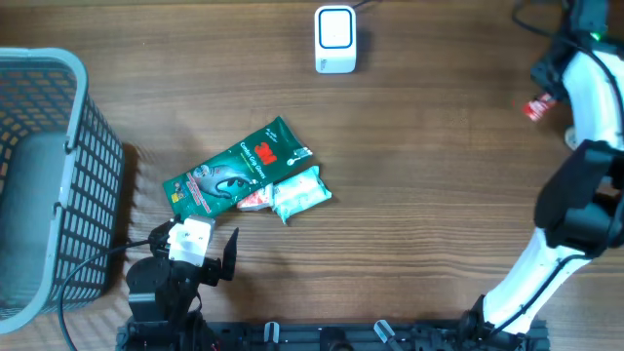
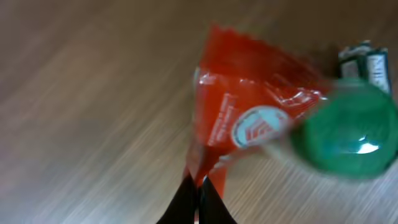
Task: Scan the item barcode
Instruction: 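Carry the red-white tube with the right gripper to the right side, then reach the right gripper to the green glove package and grasp it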
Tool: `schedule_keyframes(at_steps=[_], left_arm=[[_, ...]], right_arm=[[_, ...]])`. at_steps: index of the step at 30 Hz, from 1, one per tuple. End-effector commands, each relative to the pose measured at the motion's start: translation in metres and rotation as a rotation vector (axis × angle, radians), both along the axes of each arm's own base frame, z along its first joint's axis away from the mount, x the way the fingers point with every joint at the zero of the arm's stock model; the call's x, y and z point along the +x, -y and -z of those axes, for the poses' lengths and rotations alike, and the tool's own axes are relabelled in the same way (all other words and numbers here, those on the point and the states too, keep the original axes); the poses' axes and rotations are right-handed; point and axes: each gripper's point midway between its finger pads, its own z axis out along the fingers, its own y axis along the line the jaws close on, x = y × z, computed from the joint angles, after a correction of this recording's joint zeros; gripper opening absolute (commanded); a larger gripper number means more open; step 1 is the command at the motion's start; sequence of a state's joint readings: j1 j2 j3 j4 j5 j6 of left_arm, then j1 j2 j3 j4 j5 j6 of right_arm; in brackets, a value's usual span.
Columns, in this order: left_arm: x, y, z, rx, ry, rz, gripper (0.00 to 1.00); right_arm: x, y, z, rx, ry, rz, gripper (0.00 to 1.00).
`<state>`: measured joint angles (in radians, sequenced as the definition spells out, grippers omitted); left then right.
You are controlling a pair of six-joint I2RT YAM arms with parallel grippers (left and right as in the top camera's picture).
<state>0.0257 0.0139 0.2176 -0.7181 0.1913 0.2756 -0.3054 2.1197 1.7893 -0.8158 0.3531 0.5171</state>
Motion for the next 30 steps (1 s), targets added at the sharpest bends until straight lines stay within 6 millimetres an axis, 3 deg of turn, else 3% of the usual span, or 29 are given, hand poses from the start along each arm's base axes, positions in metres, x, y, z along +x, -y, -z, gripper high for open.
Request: schedule_keyframes(at_steps=[1,2,3,4,5,7,8,10,12,15,19,20,25,27,30], left_arm=[[0.000,-0.001,0.000,0.008,0.008,-0.002,1.00],[0.000,-0.001,0.000,0.008,0.008,-0.002,1.00],[0.000,-0.001,0.000,0.008,0.008,-0.002,1.00],[0.000,-0.001,0.000,0.008,0.008,-0.002,1.00],[0.000,-0.001,0.000,0.008,0.008,-0.002,1.00],[0.000,-0.001,0.000,0.008,0.008,-0.002,1.00],[0.000,-0.001,0.000,0.008,0.008,-0.002,1.00],[0.000,-0.001,0.000,0.008,0.008,-0.002,1.00],[0.000,-0.001,0.000,0.008,0.008,-0.002,1.00],[0.000,-0.001,0.000,0.008,0.008,-0.002,1.00],[0.000,-0.001,0.000,0.008,0.008,-0.002,1.00],[0.000,-0.001,0.000,0.008,0.008,-0.002,1.00],[0.000,-0.001,0.000,0.008,0.008,-0.002,1.00],[0.000,-0.001,0.000,0.008,0.008,-0.002,1.00],[0.000,-0.001,0.000,0.008,0.008,-0.002,1.00]], right_arm=[[-0.019,0.025,0.033,0.017,-0.073,0.020,0.04],[-0.020,0.029,0.031,0.014,-0.068,0.025,0.10],[-0.018,0.031,0.024,0.012,-0.058,0.030,0.39],[-0.012,0.030,0.008,0.024,-0.031,0.020,0.80],[-0.002,0.023,-0.011,0.055,0.014,-0.005,0.96],[0.022,-0.004,-0.062,0.154,0.143,-0.094,1.00],[0.031,-0.031,-0.091,0.236,0.210,-0.168,1.00],[0.033,-0.100,-0.127,0.468,0.293,-0.340,1.00],[0.020,-0.176,-0.139,0.735,0.280,-0.490,1.00],[-0.027,-0.270,-0.110,0.966,0.014,-0.453,1.00],[-0.085,-0.378,-0.082,1.024,-0.269,-0.516,1.00],[-0.091,-0.401,-0.077,1.013,-0.287,-0.549,1.00],[-0.117,-0.480,-0.019,0.917,-0.319,-0.453,1.00],[-0.131,-0.509,0.003,0.923,-0.317,-0.516,1.00],[-0.143,-0.545,0.019,0.944,-0.269,-0.635,1.00]])
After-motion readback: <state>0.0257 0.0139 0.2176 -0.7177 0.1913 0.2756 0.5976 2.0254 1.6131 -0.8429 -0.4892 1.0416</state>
